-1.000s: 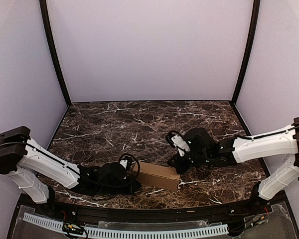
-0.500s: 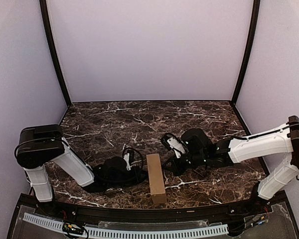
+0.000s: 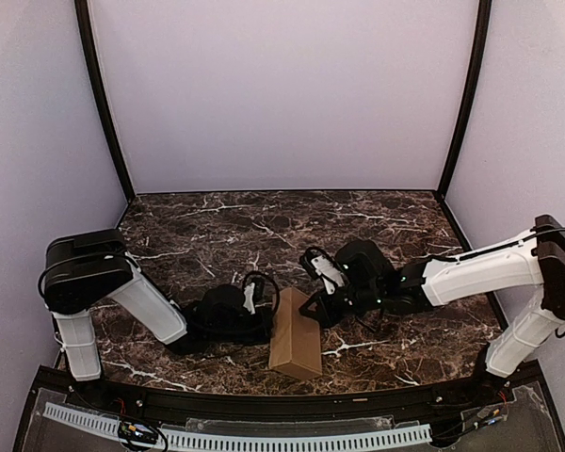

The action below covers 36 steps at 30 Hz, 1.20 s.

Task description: Fold the paper box

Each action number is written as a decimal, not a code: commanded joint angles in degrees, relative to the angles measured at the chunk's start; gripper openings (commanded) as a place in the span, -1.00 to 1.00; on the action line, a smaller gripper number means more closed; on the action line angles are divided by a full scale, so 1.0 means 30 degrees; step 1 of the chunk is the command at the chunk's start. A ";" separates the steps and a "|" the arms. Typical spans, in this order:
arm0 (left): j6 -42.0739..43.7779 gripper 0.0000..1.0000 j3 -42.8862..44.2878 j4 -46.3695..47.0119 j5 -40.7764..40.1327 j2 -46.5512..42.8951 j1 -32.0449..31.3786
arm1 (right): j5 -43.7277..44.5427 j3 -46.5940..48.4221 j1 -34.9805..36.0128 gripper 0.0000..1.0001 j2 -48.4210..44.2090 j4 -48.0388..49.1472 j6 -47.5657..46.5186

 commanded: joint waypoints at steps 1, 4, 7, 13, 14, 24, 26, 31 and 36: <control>0.0562 -0.95 -0.0706 0.0406 0.1814 -0.0384 0.0212 | 0.1067 0.0666 0.0209 -1.00 0.0647 0.0761 0.0423; 0.1266 -0.95 -0.1445 -0.0511 0.1846 -0.0892 0.0695 | 0.1973 0.0917 0.0202 -1.00 0.0742 0.0208 0.0233; 0.2360 -0.95 -0.1395 -0.3661 0.1425 -0.1814 0.1036 | 0.2731 0.1384 0.0181 -1.00 0.0966 -0.0333 -0.0034; 0.3712 -0.95 -0.1675 -0.7471 0.0125 -0.3532 0.1325 | 0.3423 0.1996 -0.0048 -1.00 0.1376 -0.0865 -0.0395; 0.3986 -0.95 -0.1694 -0.8307 -0.0174 -0.3747 0.1412 | 0.3463 0.2077 -0.0069 -1.00 0.1423 -0.0963 -0.0459; 0.6200 -0.94 -0.1490 -1.4320 -0.2150 -0.7962 0.1486 | 0.1837 0.1901 0.0001 -1.00 -0.0177 -0.1909 -0.1044; 0.6722 -0.94 -0.1250 -1.5259 -0.1984 -0.8593 0.1499 | 0.1323 0.1291 0.0306 -1.00 -0.0845 -0.1926 -0.1257; 0.7567 -0.94 -0.0931 -1.6930 -0.1711 -1.0132 0.1507 | -0.0035 -0.0275 0.1942 -1.00 -0.2828 -0.1995 -0.1738; 0.8159 -0.94 -0.0543 -1.8592 -0.2224 -1.2069 0.1490 | -0.0643 -0.2054 0.4608 -1.00 -0.4287 -0.1918 -0.1733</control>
